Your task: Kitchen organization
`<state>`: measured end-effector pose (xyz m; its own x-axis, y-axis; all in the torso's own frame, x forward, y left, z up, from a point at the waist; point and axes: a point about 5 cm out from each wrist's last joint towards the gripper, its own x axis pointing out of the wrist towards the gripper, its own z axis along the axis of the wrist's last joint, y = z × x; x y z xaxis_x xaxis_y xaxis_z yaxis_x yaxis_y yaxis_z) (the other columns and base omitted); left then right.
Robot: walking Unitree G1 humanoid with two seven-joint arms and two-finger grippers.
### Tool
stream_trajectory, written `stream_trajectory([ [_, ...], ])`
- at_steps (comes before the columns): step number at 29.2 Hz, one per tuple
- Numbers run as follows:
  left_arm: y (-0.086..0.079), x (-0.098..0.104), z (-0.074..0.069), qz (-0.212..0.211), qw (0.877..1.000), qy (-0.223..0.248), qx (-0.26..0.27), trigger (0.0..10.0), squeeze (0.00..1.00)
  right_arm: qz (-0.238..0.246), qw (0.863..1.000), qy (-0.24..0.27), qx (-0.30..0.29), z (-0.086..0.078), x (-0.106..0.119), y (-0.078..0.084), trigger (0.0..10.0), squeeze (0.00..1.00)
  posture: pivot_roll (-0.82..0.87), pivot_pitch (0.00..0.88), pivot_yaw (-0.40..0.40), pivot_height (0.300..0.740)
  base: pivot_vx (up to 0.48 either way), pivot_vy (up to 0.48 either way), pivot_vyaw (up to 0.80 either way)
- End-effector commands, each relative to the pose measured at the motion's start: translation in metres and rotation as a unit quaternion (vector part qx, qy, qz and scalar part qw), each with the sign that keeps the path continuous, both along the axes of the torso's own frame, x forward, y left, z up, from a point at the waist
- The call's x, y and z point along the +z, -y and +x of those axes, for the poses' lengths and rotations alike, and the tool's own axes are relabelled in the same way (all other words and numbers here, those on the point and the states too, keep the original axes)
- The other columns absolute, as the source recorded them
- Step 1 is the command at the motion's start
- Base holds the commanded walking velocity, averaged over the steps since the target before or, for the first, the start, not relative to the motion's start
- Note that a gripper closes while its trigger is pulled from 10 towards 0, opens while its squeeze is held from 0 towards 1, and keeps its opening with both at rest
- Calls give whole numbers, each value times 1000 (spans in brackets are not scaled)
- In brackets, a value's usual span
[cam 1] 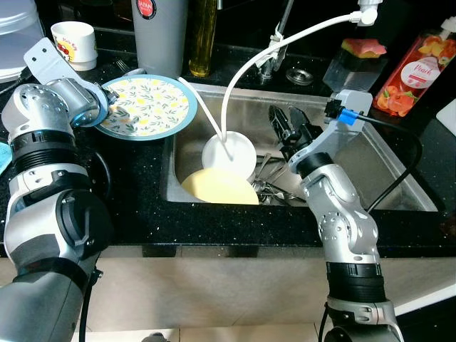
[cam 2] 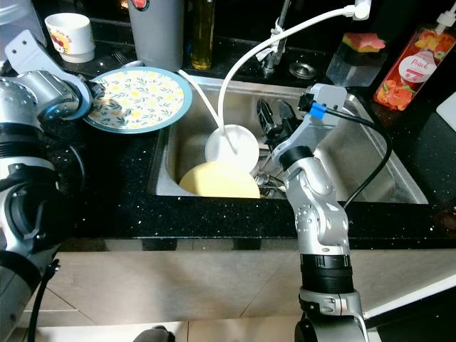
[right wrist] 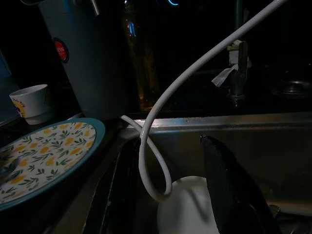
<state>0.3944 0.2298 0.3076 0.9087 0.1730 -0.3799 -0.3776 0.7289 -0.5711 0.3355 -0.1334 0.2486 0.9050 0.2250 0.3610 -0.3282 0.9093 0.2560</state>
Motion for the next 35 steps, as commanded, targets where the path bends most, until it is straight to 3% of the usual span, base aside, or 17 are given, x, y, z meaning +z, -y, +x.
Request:
stream_trajectory([
  [1, -4, -1, 0, -2, 1000, -7, 5, 10000, 0, 5, 1000, -1, -7, -1, -1, 5, 10000, 0, 305, 64, -106, 740, 0, 0, 0],
  [7, -6, 6, 1, 8, 1000, 17, 7, 10000, 0, 5, 1000, -2, -7, -1, -2, 5, 10000, 0, 306, 64, -106, 740, 0, 0, 0],
  [9, -10, 20, 1, 20, 998, 58, 15, 10000, 0, 5, 1000, -2, -6, -1, -2, 5, 10000, 0, 302, 64, -108, 740, 0, 0, 0],
  [11, -11, 26, 0, 23, 997, 71, 18, 10000, 0, 5, 1000, -1, -6, -1, -1, 5, 10000, 0, 301, 64, -109, 740, 0, 0, 0],
  [17, -11, 25, 0, 23, 997, 70, 20, 10000, 0, 3, 1000, -1, -6, 0, -1, 5, 10000, 0, 295, 64, -110, 740, 0, 0, 0],
  [23, -9, 10, 0, 30, 999, 30, 23, 10000, 0, 4, 1000, -2, -6, -1, -1, 5, 10000, 0, 295, 64, -108, 740, 0, 0, 0],
  [28, -10, 10, 0, 35, 999, 29, 27, 10000, 0, 4, 1000, -2, -6, -1, -1, 5, 10000, 0, 295, 64, -108, 740, 0, 0, 0],
  [31, -12, 7, 0, 49, 998, 20, 33, 10000, 0, 4, 1000, -4, -7, -1, -3, 5, 10000, 0, 296, 65, -108, 740, 0, 0, 0],
  [32, -14, 4, -1, 77, 996, 11, 37, 10000, 0, 5, 1000, -5, -7, -1, -3, 5, 10000, 0, 295, 65, -105, 740, 0, 0, 0],
  [35, -13, 3, -1, 100, 994, 10, 35, 10000, 0, 5, 1000, -5, -7, -2, -3, 5, 10000, 0, 296, 64, -103, 740, 0, 0, 0],
])
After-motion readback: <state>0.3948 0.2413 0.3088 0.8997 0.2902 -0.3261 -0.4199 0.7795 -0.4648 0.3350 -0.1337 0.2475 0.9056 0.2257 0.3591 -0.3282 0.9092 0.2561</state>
